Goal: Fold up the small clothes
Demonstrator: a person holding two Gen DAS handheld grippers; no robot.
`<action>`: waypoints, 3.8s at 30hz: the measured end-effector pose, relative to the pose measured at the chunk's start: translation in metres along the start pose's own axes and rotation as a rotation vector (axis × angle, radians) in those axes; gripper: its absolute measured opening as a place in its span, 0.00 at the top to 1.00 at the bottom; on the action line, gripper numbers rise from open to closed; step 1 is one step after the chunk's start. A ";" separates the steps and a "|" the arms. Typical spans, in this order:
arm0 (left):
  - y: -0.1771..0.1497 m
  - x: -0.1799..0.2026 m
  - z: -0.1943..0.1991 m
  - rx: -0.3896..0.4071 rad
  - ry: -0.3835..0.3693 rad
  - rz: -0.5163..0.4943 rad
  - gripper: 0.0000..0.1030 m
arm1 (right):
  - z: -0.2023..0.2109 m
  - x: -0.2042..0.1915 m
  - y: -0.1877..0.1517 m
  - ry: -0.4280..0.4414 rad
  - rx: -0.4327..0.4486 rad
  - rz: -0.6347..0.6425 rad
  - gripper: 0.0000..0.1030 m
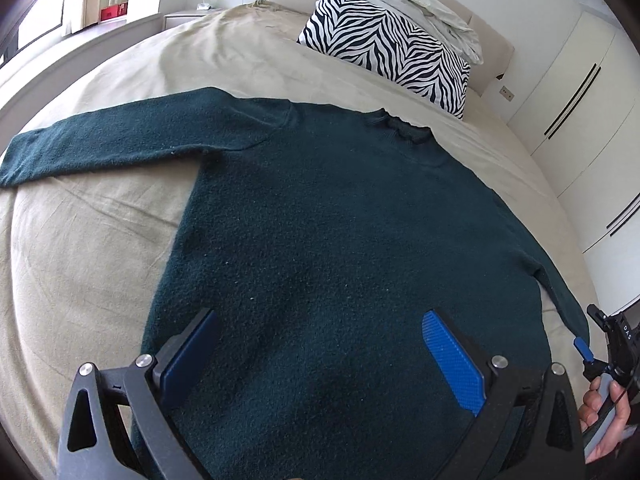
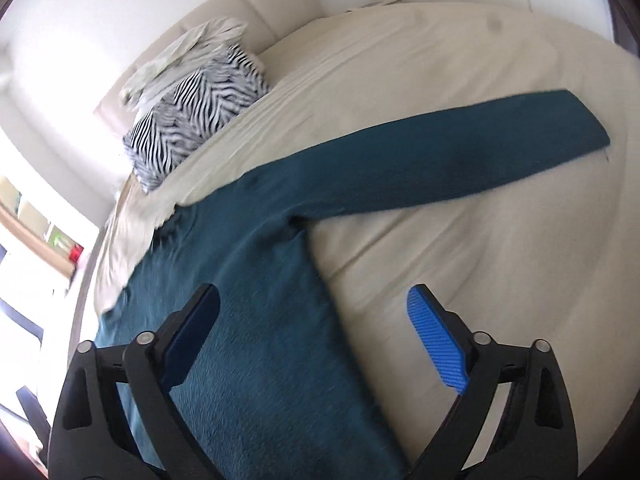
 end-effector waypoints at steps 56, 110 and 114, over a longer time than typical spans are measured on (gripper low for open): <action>0.078 0.034 -0.113 -0.272 -0.325 0.144 0.77 | -0.128 -0.096 -0.036 0.505 -0.207 -0.115 0.40; 0.113 0.024 -0.125 -0.040 -0.174 -0.016 0.88 | -0.149 -0.030 -0.006 0.561 -0.126 -0.534 0.40; 0.113 0.019 -0.126 -0.048 -0.174 -0.008 0.87 | -0.150 -0.036 -0.015 0.517 -0.169 -0.527 0.40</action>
Point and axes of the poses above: each gripper's, at about its wrist camera, not at the fingertips, and z roughly against the way its jaws point, x to its right, y to its top, the point moved 1 cm from there along -z, roughly the way its jaws point, and after that the axes turned 12 degrees about z, right-handed, at the moved point
